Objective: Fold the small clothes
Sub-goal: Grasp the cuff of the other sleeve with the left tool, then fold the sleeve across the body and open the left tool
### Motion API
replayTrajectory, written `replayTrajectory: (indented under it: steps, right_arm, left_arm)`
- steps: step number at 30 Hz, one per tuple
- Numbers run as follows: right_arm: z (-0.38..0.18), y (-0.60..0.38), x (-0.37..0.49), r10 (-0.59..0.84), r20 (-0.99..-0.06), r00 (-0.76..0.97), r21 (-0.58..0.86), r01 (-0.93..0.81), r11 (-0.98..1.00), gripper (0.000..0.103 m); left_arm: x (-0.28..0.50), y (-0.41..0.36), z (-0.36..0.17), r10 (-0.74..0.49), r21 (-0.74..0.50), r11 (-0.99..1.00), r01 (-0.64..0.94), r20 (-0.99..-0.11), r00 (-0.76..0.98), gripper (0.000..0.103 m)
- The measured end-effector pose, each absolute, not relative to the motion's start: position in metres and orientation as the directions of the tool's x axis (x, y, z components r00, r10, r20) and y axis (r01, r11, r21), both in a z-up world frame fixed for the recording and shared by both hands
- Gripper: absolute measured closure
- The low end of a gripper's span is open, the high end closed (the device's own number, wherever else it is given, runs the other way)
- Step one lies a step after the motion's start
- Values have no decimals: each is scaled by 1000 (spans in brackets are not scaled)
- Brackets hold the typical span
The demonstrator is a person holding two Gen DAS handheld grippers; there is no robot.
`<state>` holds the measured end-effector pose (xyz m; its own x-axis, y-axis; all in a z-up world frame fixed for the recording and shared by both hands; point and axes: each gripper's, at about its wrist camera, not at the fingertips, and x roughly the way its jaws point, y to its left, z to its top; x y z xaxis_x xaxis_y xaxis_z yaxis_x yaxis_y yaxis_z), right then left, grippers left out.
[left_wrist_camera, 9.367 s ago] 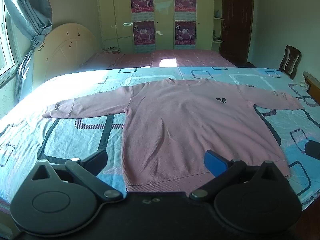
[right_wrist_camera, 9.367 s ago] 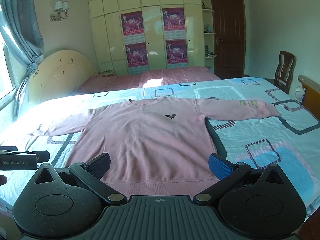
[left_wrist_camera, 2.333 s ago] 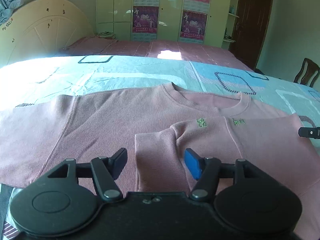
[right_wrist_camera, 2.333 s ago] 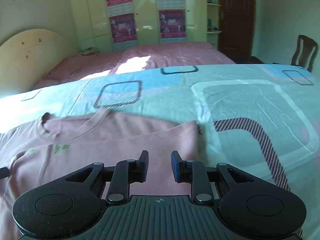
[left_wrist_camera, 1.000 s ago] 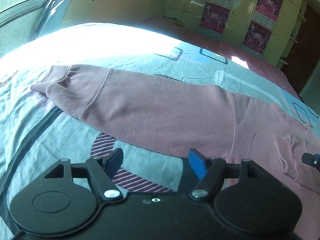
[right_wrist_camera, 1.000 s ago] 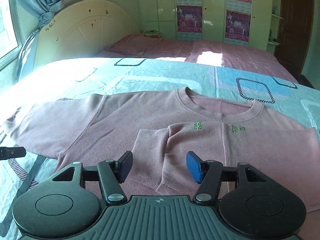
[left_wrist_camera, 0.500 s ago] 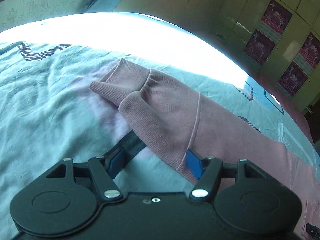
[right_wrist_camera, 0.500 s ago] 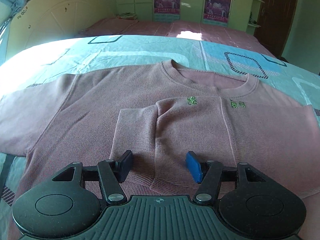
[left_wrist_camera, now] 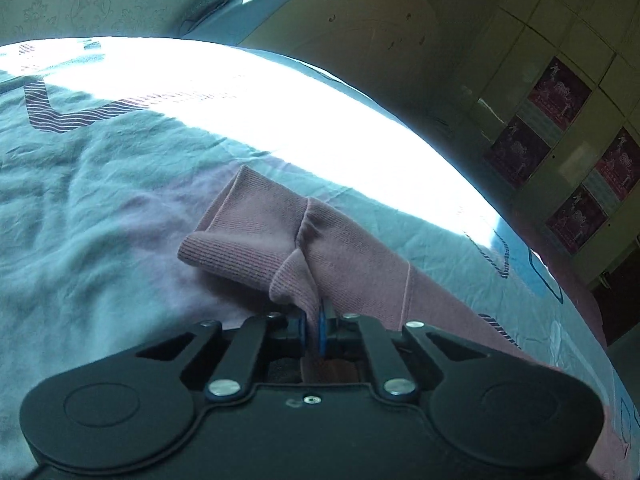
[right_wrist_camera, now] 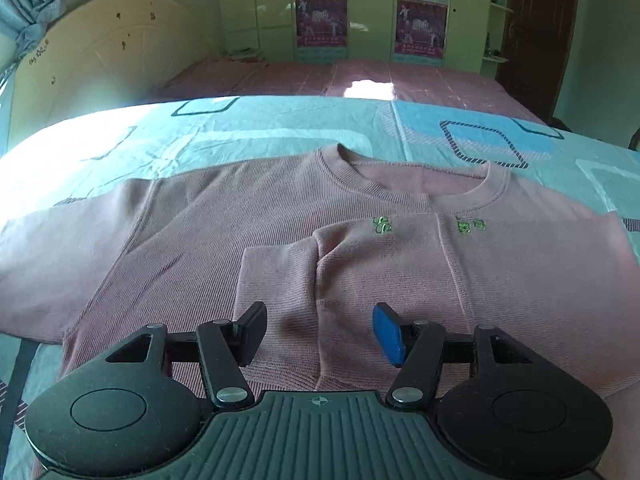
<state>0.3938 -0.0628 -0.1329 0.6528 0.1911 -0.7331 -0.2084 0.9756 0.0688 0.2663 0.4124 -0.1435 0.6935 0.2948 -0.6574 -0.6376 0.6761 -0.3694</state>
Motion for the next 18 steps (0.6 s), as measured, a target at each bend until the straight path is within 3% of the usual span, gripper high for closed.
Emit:
replayTrajectory:
  steps: [2, 4, 10, 18]
  right_arm:
    - [-146, -64, 398, 182, -780, 599, 62, -216, 975, 44]
    - [-144, -69, 397, 204, -771, 604, 81, -225, 971, 44]
    - [-120, -104, 390, 272, -707, 653, 190, -196, 962, 44]
    - [-101, -190, 376, 261, -676, 689, 232, -137, 963, 44]
  left_arm:
    - [269, 394, -128, 285, -361, 724, -588, -621, 731, 98]
    - [275, 370, -110, 258, -340, 783, -521, -584, 769, 98]
    - [299, 242, -55, 13, -324, 926, -195, -488, 873, 98]
    - [336, 41, -74, -286, -294, 945, 144, -524, 802, 98]
